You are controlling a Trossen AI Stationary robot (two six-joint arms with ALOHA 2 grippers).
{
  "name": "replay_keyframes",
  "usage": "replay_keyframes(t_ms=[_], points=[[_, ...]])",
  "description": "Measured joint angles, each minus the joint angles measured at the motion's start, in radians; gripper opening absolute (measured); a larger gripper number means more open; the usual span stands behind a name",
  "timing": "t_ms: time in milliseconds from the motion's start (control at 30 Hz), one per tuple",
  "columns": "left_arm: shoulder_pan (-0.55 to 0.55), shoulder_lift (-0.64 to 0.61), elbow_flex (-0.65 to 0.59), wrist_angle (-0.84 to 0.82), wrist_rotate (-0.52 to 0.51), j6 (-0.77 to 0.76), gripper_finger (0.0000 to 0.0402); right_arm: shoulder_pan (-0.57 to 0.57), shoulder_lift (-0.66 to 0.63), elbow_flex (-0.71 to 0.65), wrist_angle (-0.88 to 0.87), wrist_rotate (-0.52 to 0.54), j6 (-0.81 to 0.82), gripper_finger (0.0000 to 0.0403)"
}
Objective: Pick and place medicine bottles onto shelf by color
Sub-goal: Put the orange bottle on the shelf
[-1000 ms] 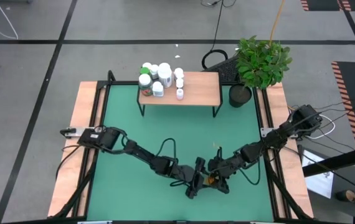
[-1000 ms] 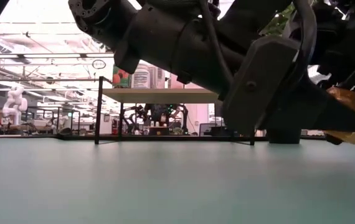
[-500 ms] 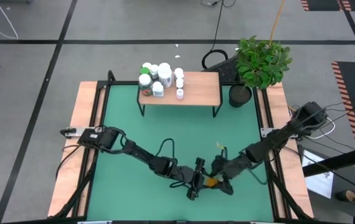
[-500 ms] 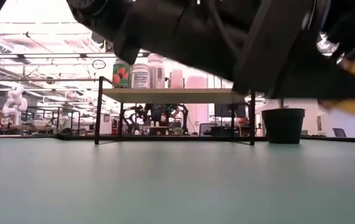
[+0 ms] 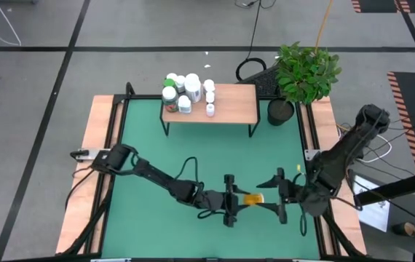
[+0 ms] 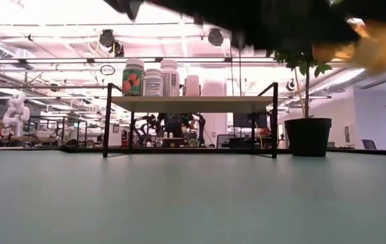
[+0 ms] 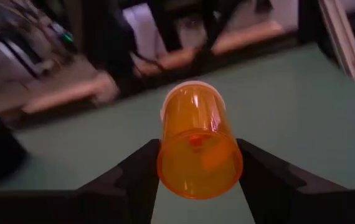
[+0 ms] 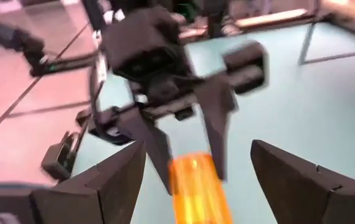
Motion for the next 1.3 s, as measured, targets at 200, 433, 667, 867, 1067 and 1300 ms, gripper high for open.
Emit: replay_keyframes(t_ms=[200, 433, 667, 867, 1067, 1300], points=[[-0.019, -0.111, 0.004, 0.017, -0.081, -0.008, 0.0178, 0.062, -0.041, -0.001, 0.151, 0.049, -0.18, 0.0283], [-0.017, -0.219, 0.001, -0.015, -0.092, -0.146, 0.0196, 0.131, -0.046, 0.0, 0.388, 0.149, -0.585, 0.0283], [-0.025, -0.262, 0.002, -0.004, -0.033, -0.149, 0.0184, 0.121, -0.045, 0.0, 0.525, 0.174, -0.812, 0.0283], [-0.025, -0.259, 0.002, 0.033, 0.011, -0.157, 0.019, 0.112, -0.045, -0.001, 0.572, 0.167, -0.903, 0.0283], [-0.023, -0.26, 0.002, 0.05, 0.014, -0.163, 0.0193, 0.089, -0.031, -0.001, 0.57, 0.111, -0.909, 0.0283], [-0.017, -0.26, 0.002, 0.055, 0.053, -0.163, 0.0187, 0.033, 0.007, -0.001, 0.561, 0.11, -0.905, 0.0276]])
